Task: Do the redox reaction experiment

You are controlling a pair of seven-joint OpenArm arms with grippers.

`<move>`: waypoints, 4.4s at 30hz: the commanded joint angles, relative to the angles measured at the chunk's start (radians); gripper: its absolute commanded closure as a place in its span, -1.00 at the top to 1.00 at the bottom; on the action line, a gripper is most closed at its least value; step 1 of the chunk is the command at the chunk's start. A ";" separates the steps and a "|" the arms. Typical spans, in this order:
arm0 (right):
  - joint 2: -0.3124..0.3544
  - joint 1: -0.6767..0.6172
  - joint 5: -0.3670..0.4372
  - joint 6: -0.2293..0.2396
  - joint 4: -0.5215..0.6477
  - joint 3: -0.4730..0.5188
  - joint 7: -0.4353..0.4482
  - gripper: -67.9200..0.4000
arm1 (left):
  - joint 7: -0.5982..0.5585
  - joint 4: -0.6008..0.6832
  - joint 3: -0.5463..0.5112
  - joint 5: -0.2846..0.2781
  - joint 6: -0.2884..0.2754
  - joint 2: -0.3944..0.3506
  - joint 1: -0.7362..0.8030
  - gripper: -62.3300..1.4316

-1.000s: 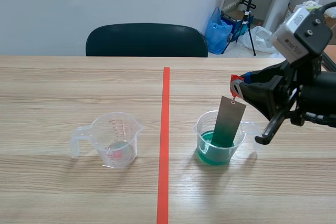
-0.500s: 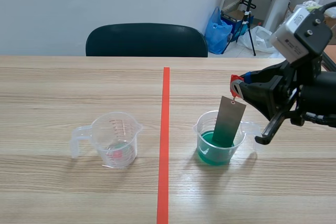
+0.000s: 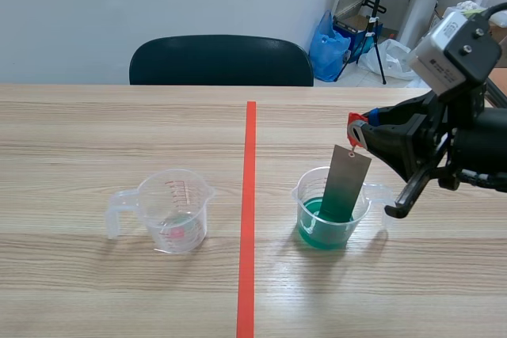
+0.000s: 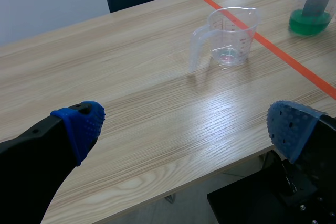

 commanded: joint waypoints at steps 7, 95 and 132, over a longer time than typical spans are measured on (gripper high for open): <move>0.003 0.017 0.008 0.000 0.005 0.003 0.010 -0.97 | -0.017 0.010 -0.001 -0.006 0.002 0.002 0.001 1.00; 0.003 0.017 0.008 0.000 0.005 0.003 0.007 -0.97 | -0.017 0.010 -0.001 -0.006 0.002 0.002 0.001 1.00; 0.004 0.011 0.058 0.007 0.130 0.004 -0.111 -0.97 | -0.017 0.010 -0.001 -0.006 0.002 0.002 0.001 1.00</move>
